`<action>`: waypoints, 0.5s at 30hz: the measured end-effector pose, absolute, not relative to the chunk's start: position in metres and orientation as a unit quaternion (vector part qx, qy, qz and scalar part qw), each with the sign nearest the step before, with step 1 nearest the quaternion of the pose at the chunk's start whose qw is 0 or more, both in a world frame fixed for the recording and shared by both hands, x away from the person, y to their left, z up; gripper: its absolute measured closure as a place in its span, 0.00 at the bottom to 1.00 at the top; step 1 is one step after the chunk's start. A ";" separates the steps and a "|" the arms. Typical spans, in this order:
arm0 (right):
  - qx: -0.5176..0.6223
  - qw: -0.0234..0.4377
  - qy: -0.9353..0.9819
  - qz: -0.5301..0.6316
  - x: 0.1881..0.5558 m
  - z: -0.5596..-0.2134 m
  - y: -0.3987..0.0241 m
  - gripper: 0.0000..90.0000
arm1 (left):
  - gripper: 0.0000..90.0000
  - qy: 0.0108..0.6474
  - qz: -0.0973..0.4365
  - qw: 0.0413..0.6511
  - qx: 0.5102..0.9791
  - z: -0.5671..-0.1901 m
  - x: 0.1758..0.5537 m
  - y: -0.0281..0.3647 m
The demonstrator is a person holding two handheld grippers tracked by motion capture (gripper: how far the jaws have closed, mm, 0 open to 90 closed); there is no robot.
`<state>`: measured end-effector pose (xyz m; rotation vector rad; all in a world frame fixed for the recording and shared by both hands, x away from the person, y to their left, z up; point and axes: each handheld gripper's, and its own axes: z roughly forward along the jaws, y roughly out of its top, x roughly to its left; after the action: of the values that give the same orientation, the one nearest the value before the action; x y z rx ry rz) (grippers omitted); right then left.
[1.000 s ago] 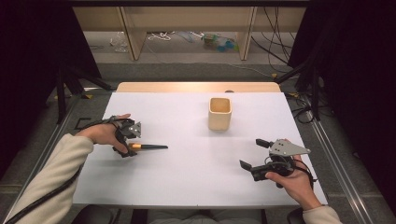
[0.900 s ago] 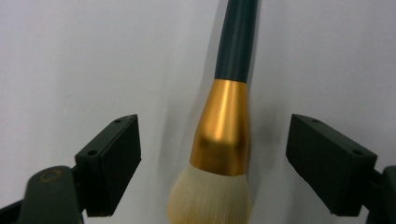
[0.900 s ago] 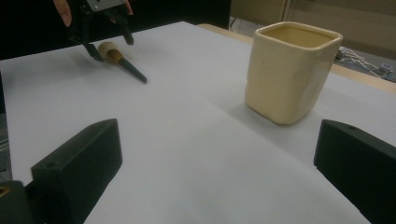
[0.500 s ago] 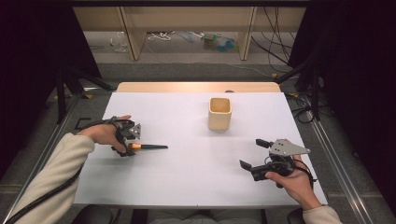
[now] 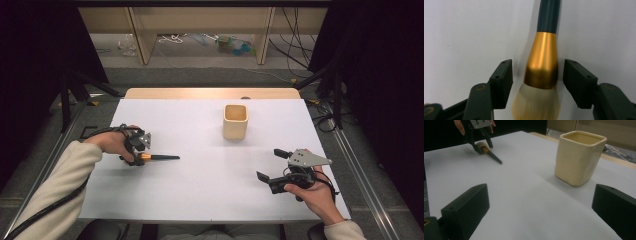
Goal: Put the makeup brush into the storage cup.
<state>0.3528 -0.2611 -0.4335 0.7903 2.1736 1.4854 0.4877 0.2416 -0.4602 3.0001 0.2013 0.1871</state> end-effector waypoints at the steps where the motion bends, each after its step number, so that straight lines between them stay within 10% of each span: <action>1: 0.282 0.195 0.776 0.530 0.353 -0.434 -0.261 0.02 | 0.49 0.067 0.062 0.064 0.994 -0.460 0.488 0.242; 15: 0.281 0.195 0.776 0.530 0.353 -0.434 -0.261 0.03 | 0.58 0.055 0.041 0.051 0.996 -0.459 0.491 0.237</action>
<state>0.3530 -0.2610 -0.4338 0.7889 2.1743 1.4860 0.4905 0.2373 -0.4593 3.0332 0.1662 0.1244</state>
